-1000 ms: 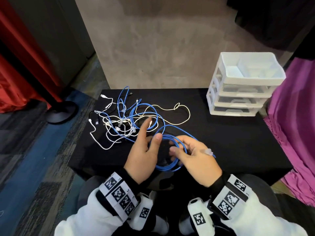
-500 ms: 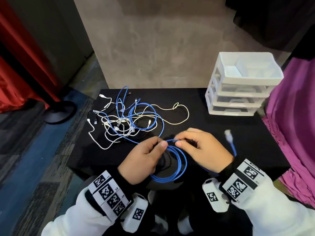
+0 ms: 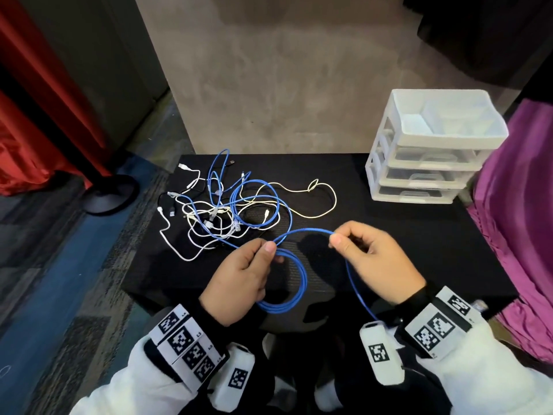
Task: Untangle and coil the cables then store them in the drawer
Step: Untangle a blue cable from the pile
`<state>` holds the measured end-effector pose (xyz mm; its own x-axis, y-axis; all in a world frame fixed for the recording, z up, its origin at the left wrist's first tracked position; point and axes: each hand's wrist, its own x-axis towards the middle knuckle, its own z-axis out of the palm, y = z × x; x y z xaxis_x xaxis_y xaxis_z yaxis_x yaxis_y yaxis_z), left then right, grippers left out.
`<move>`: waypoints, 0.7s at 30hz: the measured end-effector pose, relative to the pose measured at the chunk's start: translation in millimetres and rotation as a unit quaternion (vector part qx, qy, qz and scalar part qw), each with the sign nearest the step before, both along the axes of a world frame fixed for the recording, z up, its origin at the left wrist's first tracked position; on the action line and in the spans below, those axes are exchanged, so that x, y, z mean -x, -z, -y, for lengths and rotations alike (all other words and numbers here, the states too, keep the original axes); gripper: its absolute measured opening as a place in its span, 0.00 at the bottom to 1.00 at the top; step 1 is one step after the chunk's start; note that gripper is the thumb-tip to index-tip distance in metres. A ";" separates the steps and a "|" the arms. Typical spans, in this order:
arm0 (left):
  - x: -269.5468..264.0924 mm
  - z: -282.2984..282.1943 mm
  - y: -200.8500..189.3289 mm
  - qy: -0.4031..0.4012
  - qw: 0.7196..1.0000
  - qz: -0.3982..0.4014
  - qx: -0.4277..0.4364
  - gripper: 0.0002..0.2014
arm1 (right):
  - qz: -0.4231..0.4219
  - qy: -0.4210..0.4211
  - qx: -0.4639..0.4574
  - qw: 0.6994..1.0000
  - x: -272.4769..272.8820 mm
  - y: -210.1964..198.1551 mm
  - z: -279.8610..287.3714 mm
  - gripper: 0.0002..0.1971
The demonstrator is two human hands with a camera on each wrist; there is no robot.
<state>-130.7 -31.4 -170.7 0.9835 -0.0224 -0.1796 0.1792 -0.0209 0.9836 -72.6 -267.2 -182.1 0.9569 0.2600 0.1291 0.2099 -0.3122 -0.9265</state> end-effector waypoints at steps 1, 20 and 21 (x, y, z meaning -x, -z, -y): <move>0.1 2.3 1.2 -0.012 1.000 0.000 0.012 0.17 | -0.021 -0.029 -0.016 0.999 5.0 2.4 -3.1 0.08; -19.7 -17.1 -5.1 -0.107 0.990 0.089 -0.005 0.15 | -0.118 -0.109 -0.035 0.986 19.0 23.8 -4.5 0.10; -22.6 -24.4 -6.9 -0.121 0.988 0.096 -0.012 0.16 | -0.122 -0.117 -0.021 0.985 20.1 27.7 1.5 0.10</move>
